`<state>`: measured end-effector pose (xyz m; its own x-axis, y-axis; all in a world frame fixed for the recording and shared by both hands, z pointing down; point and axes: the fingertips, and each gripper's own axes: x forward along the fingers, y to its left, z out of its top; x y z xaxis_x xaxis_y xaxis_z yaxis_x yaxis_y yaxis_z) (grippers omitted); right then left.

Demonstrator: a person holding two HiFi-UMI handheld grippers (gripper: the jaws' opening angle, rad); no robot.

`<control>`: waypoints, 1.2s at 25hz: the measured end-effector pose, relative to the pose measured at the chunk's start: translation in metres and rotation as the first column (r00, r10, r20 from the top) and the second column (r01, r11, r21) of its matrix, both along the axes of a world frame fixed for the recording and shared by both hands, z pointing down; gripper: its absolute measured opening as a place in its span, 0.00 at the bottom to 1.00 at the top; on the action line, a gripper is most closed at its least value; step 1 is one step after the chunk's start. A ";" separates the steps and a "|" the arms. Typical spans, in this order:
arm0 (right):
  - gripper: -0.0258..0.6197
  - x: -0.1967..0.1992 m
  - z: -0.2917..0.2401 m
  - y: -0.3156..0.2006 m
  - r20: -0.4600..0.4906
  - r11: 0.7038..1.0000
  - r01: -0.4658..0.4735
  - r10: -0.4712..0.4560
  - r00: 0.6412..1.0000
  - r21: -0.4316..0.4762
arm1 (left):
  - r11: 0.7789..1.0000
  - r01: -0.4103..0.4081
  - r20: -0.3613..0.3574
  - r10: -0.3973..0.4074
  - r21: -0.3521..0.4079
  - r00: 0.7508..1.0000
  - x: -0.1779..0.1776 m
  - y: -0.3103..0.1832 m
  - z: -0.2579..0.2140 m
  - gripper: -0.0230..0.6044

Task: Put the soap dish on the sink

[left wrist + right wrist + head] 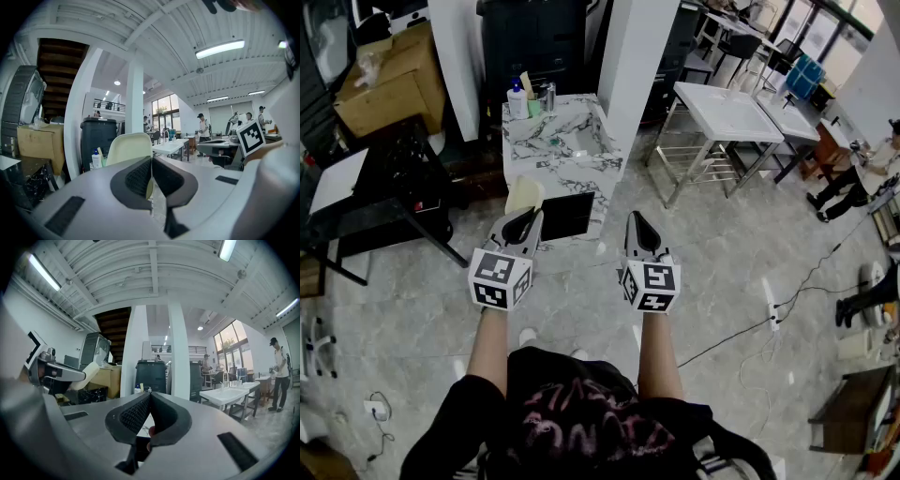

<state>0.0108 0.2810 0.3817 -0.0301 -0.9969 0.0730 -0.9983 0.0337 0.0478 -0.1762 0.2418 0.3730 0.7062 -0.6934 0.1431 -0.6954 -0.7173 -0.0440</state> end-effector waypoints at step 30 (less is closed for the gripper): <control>0.06 0.005 0.022 -0.028 -0.025 0.999 0.043 -0.044 0.999 -0.023 | 0.999 0.022 0.024 -0.021 -0.034 0.999 0.009 -0.025 0.015 0.08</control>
<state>0.0161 0.2527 0.4036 -0.0713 -0.9927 0.0971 -0.9943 0.0784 0.0719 -0.1668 0.2166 0.3877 0.6874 -0.7026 0.1837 -0.7095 -0.7037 -0.0366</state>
